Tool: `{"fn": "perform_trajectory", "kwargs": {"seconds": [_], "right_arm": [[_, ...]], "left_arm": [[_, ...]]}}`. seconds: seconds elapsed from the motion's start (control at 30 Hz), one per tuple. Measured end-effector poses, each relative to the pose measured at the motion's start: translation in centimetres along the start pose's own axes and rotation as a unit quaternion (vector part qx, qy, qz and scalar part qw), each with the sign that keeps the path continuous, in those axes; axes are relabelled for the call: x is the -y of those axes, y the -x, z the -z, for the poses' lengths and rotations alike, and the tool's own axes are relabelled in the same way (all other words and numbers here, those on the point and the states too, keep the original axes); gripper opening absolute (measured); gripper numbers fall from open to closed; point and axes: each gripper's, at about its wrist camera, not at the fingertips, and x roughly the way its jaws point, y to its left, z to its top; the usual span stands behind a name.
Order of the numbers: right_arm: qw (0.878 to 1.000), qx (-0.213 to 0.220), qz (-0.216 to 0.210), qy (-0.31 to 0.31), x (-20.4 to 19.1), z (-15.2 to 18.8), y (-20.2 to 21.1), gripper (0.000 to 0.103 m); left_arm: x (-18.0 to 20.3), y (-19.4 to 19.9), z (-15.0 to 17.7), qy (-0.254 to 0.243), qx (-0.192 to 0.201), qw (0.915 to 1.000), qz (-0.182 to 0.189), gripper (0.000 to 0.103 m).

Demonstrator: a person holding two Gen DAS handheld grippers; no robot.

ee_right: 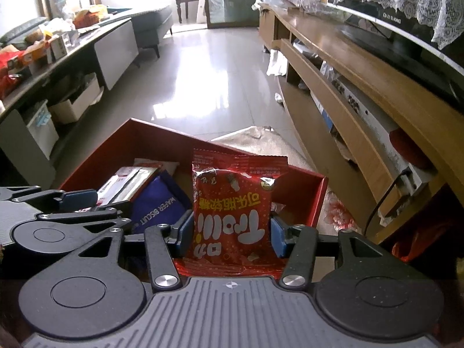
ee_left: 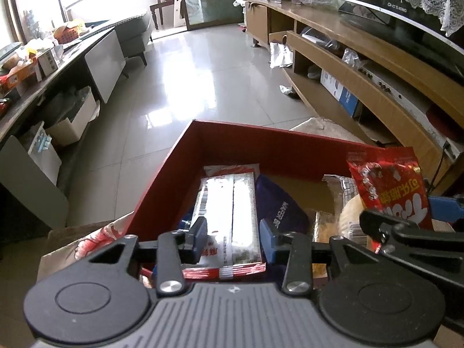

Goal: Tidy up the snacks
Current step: 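Open the left tool then the right tool to drop both packets into the box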

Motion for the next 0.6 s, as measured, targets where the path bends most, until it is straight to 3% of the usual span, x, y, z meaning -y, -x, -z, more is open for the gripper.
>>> {"fn": "perform_trajectory", "kwargs": {"seconds": [0.27,0.6], "right_arm": [[1.000,-0.006,0.008,0.012,-0.5,0.5,1.0,0.079],[1.000,-0.012,-0.002,0.019,-1.1,1.7,3.0,0.085]], "left_arm": [[-1.2,1.5,0.6,0.010,-0.001,0.9999,-0.002,0.052],[-2.5,3.9,1.9,0.016,0.007,0.9999,-0.003,0.063]]}}
